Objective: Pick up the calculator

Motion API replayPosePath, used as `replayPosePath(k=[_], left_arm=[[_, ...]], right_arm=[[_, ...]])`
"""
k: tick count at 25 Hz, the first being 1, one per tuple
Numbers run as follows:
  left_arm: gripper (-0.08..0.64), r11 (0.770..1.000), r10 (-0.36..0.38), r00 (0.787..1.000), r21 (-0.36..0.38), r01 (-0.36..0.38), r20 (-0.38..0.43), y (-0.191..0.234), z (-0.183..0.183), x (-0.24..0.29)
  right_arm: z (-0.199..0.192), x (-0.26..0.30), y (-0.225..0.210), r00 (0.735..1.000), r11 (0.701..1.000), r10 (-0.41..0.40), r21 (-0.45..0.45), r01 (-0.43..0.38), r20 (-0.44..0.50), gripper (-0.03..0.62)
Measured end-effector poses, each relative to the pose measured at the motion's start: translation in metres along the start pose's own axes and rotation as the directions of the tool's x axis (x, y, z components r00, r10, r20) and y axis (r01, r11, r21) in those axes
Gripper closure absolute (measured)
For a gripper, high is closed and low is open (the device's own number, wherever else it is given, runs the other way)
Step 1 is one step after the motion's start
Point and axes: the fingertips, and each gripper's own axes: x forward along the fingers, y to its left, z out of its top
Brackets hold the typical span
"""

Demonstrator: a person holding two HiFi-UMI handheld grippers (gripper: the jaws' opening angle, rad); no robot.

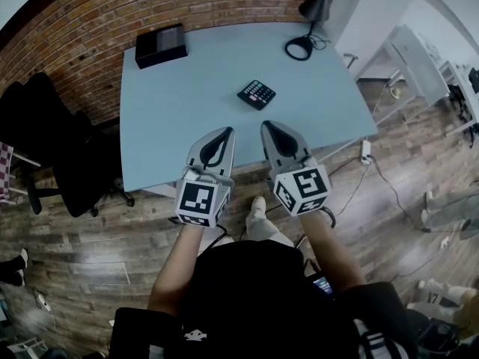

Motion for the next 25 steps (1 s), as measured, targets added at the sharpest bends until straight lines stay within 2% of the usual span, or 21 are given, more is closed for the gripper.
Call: replayPosePath(k=[25], left_arm=[[0.558,0.997,0.077,0.996,-0.008,-0.077,-0.038,0.029,-0.013,0.087]], right_arm=[[-0.017,0.065,-0.071,0.996,0.997,0.075,0.030,-0.073,-0.043,0.588]])
